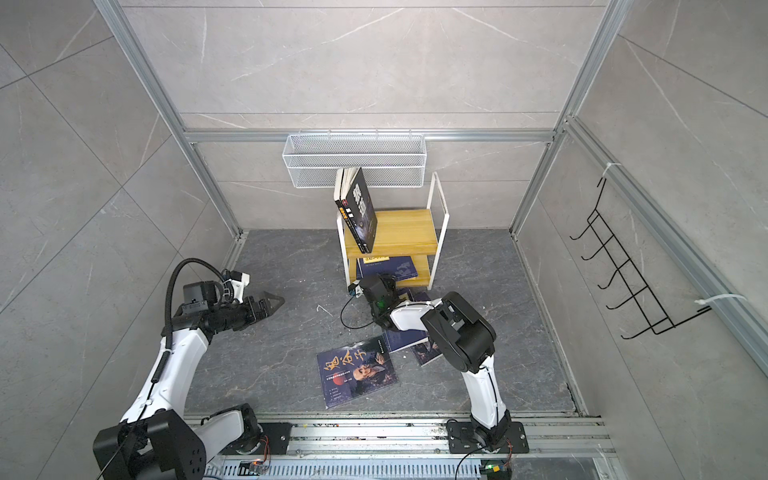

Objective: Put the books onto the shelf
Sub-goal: 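Insert the book upright into the shelf's lower level with the right gripper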

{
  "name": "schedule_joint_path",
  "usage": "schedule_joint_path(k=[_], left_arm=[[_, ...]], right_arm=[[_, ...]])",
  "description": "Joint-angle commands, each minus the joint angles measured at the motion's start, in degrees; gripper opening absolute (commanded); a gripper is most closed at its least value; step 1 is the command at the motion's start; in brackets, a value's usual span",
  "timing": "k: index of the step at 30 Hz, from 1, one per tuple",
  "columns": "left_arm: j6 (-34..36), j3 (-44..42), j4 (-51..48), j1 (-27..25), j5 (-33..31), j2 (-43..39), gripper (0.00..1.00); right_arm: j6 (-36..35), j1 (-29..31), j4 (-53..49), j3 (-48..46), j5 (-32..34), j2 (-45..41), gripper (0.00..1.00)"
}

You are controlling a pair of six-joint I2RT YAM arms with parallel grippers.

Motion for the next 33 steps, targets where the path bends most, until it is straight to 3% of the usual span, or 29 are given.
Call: schedule_joint_path(k=[1, 4, 10, 19, 23, 30, 33], left_arm=[[1.1, 0.7, 0.8, 0.0, 1.6, -1.2, 1.0], [0.9, 1.2, 0.1, 0.3, 1.7, -1.2, 1.0], [1.0, 0.9, 0.3, 0.2, 1.8, -1.5, 1.0], [0.9, 0.8, 0.3, 0.3, 1.8, -1.8, 1.0], [0.9, 0.4, 0.8, 0.2, 1.9, -2.0, 1.0], [0.9, 0.4, 0.7, 0.3, 1.8, -2.0, 1.0], [0.9, 0.7, 0.4, 0.3, 1.8, -1.8, 1.0]], right_arm=[[2.0, 0.0, -1.8, 0.1, -1.5, -2.6, 0.39], [3.4, 0.0, -2.5, 1.1, -2.1, -3.2, 0.33], [4.3, -0.1, -4.7, 4.1, -3.2, -2.0, 0.03], [6.4, 0.0, -7.0, 6.6, -3.9, -1.8, 0.01], [6.5, 0.1, -8.1, 8.2, -3.0, -0.7, 0.09], [10.1, 0.9, -12.7, 6.1, -7.2, -5.6, 0.43], [12.2, 0.6, -15.7, 3.5, -11.6, -9.7, 0.5]])
